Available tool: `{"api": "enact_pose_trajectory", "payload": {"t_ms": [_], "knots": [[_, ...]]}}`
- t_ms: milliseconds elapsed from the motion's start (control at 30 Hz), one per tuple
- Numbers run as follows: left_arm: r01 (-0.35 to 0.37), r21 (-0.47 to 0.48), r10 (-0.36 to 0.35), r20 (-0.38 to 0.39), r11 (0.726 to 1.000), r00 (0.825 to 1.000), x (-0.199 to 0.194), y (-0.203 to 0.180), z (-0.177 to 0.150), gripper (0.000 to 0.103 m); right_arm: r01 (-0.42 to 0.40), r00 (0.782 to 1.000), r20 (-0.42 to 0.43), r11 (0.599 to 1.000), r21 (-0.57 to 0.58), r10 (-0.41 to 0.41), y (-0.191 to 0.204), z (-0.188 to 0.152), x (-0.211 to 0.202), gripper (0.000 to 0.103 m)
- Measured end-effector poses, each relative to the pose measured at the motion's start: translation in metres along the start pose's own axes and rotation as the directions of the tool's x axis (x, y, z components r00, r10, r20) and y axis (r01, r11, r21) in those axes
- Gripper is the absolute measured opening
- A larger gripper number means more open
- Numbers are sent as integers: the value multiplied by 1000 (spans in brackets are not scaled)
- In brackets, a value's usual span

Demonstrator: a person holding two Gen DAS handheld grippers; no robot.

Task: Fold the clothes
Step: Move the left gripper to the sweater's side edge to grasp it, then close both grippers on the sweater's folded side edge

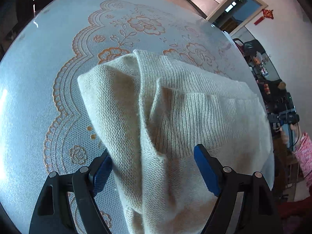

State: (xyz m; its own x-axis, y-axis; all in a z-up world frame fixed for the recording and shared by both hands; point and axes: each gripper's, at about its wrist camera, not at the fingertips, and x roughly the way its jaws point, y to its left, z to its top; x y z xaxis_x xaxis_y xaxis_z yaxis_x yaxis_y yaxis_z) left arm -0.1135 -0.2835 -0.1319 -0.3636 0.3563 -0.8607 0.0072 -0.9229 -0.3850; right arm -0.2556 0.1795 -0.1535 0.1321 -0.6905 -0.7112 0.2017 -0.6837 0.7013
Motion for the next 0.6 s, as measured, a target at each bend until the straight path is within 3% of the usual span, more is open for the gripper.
{"api": "enact_pose_trajectory", "payload": {"t_ms": [133, 300, 367, 433, 500, 533, 600], "knots": [[-105, 99, 105, 9, 990, 994, 8, -20, -1, 81, -4, 1000, -11, 1000, -7, 4, 10, 12, 21, 74], [-146, 111, 143, 42, 983, 989, 4, -17, -11, 81, 81, 996, -27, 993, -82, -83, 30, 15, 32, 72], [-160, 120, 153, 61, 980, 986, 4, -18, -14, 74, 130, 991, -27, 986, -109, -133, 36, 15, 34, 67], [-166, 121, 158, 72, 979, 985, 2, -20, -17, 64, 207, 977, -20, 969, -133, -211, 48, 14, 42, 41], [-182, 128, 171, 88, 975, 981, 0, -23, -18, 53, 271, 962, -7, 954, -128, -274, 49, 14, 43, 25], [-195, 136, 182, 98, 971, 978, -2, -26, -18, 44, 260, 965, -10, 959, -114, -263, 47, 15, 44, 20], [-232, 166, 214, 117, 958, 970, -3, -35, -20, 34, 270, 963, 8, 957, -106, -270, 50, 14, 46, 19]]}}
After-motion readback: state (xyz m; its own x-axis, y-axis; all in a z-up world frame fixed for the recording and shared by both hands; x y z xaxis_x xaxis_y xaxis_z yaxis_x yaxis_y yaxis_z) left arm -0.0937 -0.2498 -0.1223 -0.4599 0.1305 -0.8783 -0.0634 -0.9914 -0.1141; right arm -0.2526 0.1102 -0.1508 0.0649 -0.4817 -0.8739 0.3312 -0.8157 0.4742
